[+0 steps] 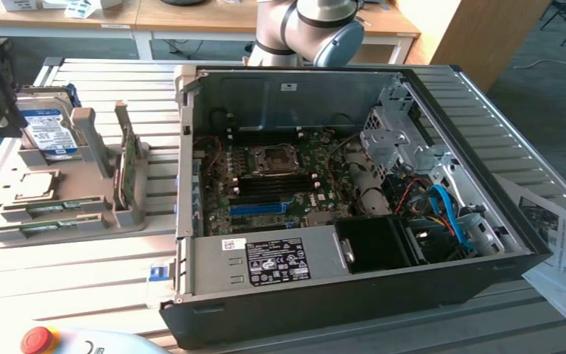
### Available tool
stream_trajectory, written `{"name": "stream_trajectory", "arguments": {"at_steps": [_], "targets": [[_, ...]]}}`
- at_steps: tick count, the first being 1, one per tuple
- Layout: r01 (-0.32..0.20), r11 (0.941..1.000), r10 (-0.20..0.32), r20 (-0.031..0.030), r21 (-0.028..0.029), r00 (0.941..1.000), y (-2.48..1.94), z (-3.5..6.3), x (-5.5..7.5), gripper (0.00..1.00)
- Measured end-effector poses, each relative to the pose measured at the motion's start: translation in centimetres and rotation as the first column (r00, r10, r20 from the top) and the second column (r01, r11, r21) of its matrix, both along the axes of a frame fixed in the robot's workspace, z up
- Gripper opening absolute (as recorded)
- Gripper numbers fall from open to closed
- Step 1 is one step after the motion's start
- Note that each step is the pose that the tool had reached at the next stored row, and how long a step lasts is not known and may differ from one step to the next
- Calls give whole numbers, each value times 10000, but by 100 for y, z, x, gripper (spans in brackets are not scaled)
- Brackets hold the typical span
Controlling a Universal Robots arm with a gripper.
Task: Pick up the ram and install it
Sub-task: 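Pick up the ram and move it above insertion slot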
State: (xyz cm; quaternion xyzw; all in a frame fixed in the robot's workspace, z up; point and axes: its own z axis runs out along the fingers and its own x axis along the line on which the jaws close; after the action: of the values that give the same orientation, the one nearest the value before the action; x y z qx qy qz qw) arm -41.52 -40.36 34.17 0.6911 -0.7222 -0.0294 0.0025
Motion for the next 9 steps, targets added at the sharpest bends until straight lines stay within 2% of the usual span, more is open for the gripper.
{"name": "stream_trajectory", "arguments": {"at_steps": [4, 9], "targets": [[0, 10000, 0, 0, 1, 10000, -77, -1, 0, 24], [0, 10000, 0, 1, 1, 10000, -98, -36, 0, 24]]}}
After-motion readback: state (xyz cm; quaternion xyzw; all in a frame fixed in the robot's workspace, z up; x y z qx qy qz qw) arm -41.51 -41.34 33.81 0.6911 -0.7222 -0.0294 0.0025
